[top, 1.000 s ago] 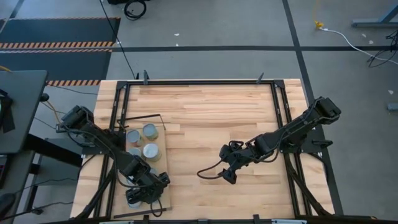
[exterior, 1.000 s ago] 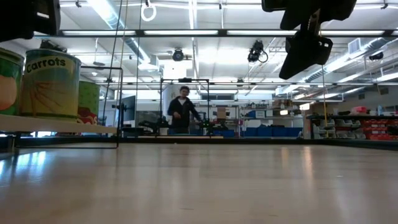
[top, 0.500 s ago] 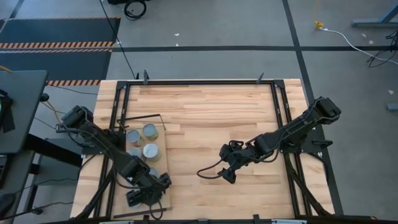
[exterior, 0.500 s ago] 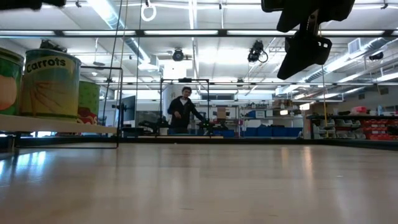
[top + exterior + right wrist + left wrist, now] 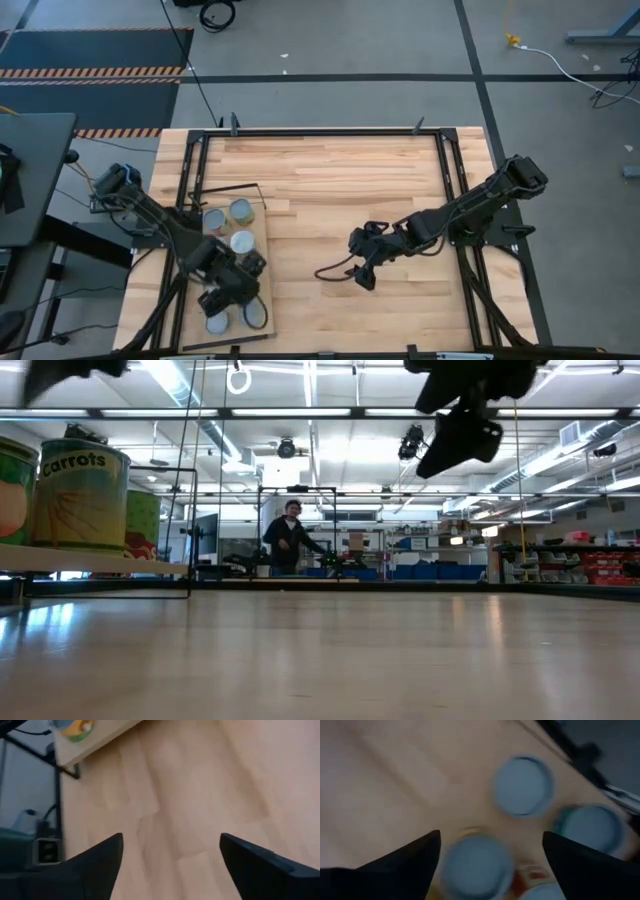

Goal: Pick and place cans onto a shelf
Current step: Return to Home Position

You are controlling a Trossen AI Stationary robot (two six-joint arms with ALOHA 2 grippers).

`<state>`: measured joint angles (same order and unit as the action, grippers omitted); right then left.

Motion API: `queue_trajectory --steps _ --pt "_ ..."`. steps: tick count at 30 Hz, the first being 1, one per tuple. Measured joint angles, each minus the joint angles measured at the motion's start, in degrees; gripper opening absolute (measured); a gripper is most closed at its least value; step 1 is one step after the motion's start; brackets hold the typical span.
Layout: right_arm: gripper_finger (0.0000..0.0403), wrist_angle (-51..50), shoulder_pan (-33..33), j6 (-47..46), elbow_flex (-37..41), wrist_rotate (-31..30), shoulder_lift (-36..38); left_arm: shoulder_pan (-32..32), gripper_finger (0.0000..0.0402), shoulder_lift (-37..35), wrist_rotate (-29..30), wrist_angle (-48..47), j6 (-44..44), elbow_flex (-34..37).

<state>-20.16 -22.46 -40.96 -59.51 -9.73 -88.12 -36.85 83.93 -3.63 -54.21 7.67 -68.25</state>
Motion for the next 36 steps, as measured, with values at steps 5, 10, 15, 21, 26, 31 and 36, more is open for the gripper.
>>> queue_trajectory --steps 5,10,15,21,26,31,36 --pt "0.0271 1.1 5.4 11.36 0.0 -0.58 1.32 7.38 0.0307 -6.52 6.06 -0.27 -2.48 -1.13" --pt "0.0194 9.66 11.73 24.66 0.0 1.21 5.46 19.1 0.0265 -10.66 13.43 1.18 0.39 -6.63" --pt "0.0134 16.81 17.64 41.24 0.0 0.6 11.86 33.24 0.0223 -10.42 18.68 10.37 4.8 -13.83" --pt "0.0057 21.17 23.21 53.86 -0.02 -2.93 18.94 48.86 0.0131 -10.05 17.53 26.09 -8.0 -14.73" --pt "0.0008 20.87 28.21 51.24 0.74 8.49 23.87 54.26 0.003 -10.12 11.84 30.92 -12.35 -14.69" --pt "0.0004 21.76 29.6 44.51 8.19 10.13 34.06 54.91 0.0011 -12.07 6.28 33.15 -12.91 -14.7" --pt "0.0011 22.86 28.85 37.93 16.39 4.9 45.8 57.62 0.0005 -16.04 0.19 41.31 -12.67 -9.89"
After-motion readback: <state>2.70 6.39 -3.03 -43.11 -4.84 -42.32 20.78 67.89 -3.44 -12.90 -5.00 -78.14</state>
